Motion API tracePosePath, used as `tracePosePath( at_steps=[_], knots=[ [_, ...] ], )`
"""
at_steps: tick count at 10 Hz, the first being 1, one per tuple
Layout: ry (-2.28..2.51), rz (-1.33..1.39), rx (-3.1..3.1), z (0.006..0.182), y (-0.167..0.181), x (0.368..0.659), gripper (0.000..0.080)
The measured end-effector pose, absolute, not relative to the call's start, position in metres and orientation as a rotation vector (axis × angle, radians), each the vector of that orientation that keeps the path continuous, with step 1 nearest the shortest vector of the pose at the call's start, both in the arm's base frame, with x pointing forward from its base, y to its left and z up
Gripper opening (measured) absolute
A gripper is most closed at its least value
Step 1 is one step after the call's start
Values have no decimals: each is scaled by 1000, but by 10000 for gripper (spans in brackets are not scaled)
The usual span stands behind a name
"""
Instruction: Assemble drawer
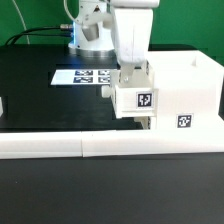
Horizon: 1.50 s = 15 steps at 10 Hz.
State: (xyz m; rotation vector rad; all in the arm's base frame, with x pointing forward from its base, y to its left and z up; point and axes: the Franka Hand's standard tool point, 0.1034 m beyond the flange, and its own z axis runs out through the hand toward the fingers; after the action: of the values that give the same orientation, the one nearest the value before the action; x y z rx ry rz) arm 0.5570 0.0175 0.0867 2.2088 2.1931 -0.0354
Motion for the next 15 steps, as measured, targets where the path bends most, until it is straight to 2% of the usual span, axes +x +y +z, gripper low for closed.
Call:
tracePosePath(
  at_steps=[3,5,8,9,12,15],
  knots=[
    [2192,-27,2187,102,-1,556,647],
    [2212,-36,2167,103,-27,554,648],
    [2155,-34,2225,101,-30,553,648],
    [2117,-34,2265,100,-30,553,648],
    [1919,-35,2469,73,-27,550,648],
    [1803,-30,2560,66,-18,550,648]
  ],
)
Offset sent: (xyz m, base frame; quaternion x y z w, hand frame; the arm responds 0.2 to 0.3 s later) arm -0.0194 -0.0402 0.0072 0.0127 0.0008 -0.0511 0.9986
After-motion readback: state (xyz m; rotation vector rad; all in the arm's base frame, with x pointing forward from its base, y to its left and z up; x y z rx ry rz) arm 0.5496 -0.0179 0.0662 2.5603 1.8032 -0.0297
